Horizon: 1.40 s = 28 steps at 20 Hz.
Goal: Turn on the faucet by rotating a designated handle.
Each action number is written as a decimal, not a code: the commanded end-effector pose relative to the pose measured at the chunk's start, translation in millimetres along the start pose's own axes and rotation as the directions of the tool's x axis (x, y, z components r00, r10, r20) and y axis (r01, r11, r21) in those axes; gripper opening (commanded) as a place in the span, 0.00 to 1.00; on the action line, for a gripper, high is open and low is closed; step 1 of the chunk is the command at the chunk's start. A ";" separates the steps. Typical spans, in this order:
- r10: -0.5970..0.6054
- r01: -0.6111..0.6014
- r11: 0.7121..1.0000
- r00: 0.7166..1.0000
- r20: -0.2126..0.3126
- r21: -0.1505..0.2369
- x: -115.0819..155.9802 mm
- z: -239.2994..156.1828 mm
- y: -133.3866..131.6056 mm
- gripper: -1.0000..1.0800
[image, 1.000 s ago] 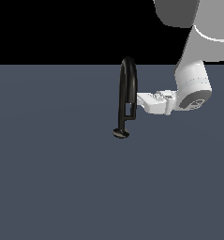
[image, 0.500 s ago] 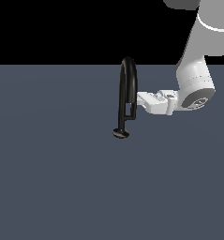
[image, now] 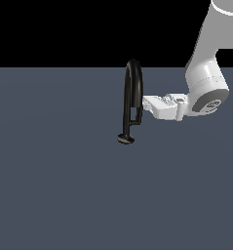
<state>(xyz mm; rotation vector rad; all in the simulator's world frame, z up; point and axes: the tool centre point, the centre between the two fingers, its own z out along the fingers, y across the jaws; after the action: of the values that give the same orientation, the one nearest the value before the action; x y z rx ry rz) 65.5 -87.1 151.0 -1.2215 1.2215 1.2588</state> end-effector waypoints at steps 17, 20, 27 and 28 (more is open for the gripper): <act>-0.002 0.002 1.000 1.000 0.002 -0.003 2.0 0.0 40.1 0.00; -0.002 0.002 1.000 1.000 0.002 -0.004 6.1 0.0 49.6 0.00; 0.000 0.000 1.000 1.000 0.004 -0.005 15.1 -0.1 69.5 0.00; -0.019 0.019 1.000 1.000 -0.001 -0.005 4.8 0.1 61.0 0.00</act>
<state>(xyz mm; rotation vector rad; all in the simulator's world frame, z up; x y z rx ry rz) 4.2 -89.2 148.2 -1.2336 1.2056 1.2482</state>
